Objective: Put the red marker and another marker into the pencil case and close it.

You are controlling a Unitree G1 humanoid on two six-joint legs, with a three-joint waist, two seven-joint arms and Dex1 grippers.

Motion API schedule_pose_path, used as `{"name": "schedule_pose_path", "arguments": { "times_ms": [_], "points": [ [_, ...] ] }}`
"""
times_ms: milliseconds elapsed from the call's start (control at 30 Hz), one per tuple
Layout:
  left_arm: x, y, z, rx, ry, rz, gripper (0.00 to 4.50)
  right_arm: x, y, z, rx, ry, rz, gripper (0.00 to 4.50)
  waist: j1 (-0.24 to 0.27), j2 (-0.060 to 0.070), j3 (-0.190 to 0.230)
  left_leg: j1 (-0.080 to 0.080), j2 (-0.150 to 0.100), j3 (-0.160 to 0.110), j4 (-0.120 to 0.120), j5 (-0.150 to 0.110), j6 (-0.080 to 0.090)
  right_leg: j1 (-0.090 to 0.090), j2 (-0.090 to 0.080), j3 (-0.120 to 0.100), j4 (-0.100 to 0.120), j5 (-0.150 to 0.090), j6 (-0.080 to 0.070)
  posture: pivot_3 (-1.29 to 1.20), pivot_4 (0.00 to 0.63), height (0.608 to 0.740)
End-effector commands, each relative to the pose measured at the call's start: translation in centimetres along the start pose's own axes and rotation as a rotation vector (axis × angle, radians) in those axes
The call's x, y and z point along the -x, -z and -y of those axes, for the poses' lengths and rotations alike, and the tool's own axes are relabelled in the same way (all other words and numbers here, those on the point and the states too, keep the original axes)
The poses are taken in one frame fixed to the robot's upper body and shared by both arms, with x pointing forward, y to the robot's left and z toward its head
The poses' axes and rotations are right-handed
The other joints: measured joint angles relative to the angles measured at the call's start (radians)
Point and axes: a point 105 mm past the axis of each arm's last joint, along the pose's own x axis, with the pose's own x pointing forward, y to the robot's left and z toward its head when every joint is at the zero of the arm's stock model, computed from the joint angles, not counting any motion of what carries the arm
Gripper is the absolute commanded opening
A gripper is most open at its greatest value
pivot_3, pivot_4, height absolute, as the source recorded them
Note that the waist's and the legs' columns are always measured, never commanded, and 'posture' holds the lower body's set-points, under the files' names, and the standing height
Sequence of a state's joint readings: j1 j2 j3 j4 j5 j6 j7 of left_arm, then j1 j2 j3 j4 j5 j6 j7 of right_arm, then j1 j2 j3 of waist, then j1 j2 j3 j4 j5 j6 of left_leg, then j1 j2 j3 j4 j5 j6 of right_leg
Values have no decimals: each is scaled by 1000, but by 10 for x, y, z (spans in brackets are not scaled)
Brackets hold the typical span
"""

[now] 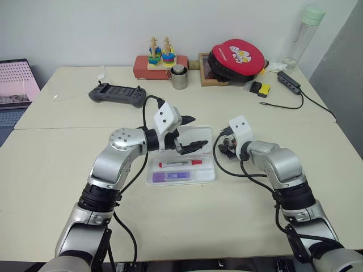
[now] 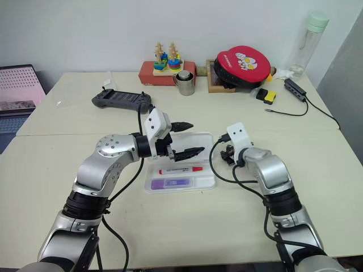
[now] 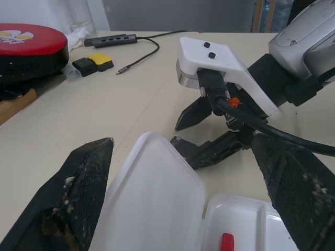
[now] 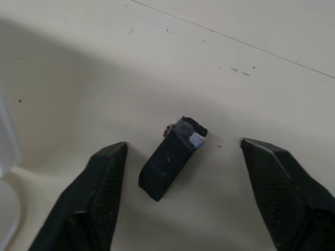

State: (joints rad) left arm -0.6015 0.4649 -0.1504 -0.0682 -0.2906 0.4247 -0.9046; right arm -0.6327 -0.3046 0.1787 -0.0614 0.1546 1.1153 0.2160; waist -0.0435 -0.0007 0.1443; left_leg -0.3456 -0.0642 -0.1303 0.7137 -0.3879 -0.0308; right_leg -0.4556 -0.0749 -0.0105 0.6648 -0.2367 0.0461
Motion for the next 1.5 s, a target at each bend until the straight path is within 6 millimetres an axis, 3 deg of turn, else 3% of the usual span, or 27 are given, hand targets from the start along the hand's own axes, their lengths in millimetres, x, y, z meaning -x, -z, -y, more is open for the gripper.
{"name": "schedule_pose_path", "arguments": {
  "times_ms": [33,267,333,367,433,533,667,800,967,1300,1367,1400,1500],
  "points": [
    [1,-12,-2,-47,-8,32,4500,4,-11,10,-3,37,41,2491,1,0,0,0,0,0,0,0,0,0,0,0,0,0,0,0,150,740],
    [3,-14,1,-56,22,47,4500,10,-21,18,-33,41,72,870,1,0,0,0,0,0,0,0,0,0,0,0,0,0,0,0,150,740],
    [7,-15,3,-60,38,51,4500,16,-37,28,-48,47,136,503,0,0,0,0,0,0,0,0,0,0,0,0,0,0,0,0,150,740],
    [13,-17,3,-51,52,60,4500,26,-54,32,-29,5,209,320,-1,0,0,0,0,0,0,0,0,0,0,0,0,0,0,0,150,740],
    [25,-20,7,-28,88,66,4500,47,-79,28,25,-134,327,320,-3,1,1,0,0,1,0,0,0,-1,0,0,0,0,0,0,150,740],
    [43,-19,10,-22,126,39,4500,73,-90,6,133,-367,403,320,-4,1,1,0,1,-1,-1,0,0,0,0,0,-1,0,0,0,150,740],
    [71,3,12,-16,177,-112,4500,102,-64,-49,357,-736,361,320,-8,1,1,0,2,-2,-2,0,0,0,1,0,-3,0,0,0,150,740],
    [87,20,14,-9,195,-221,4500,86,-31,-76,474,-819,210,320,-8,1,1,0,1,-1,-1,0,0,1,1,-1,-2,0,0,0,150,740],
    [87,18,19,6,196,-218,4500,64,-8,-77,540,-784,119,320,11,0,1,0,0,-2,0,0,0,1,1,-1,-2,0,0,0,150,740],
    [84,17,22,25,186,-212,4500,63,2,-76,565,-800,80,320,12,0,1,-1,1,-2,-1,0,0,0,0,-1,-2,0,0,0,150,740],
    [83,19,22,29,183,-216,4500,63,3,-75,568,-798,71,975,12,0,1,-1,1,-2,-1,0,0,0,0,-1,-2,0,0,0,150,740],
    [83,19,23,31,181,-217,4500,63,3,-75,567,-798,70,1035,12,0,1,-1,1,-2,-1,0,0,0,0,-1,-2,0,0,0,150,740],
    [83,18,24,47,169,-211,4500,64,1,-75,561,-803,78,1798,12,0,1,-1,1,-2,-1,0,0,0,0,-1,-2,0,0,0,150,740]
  ]
}}
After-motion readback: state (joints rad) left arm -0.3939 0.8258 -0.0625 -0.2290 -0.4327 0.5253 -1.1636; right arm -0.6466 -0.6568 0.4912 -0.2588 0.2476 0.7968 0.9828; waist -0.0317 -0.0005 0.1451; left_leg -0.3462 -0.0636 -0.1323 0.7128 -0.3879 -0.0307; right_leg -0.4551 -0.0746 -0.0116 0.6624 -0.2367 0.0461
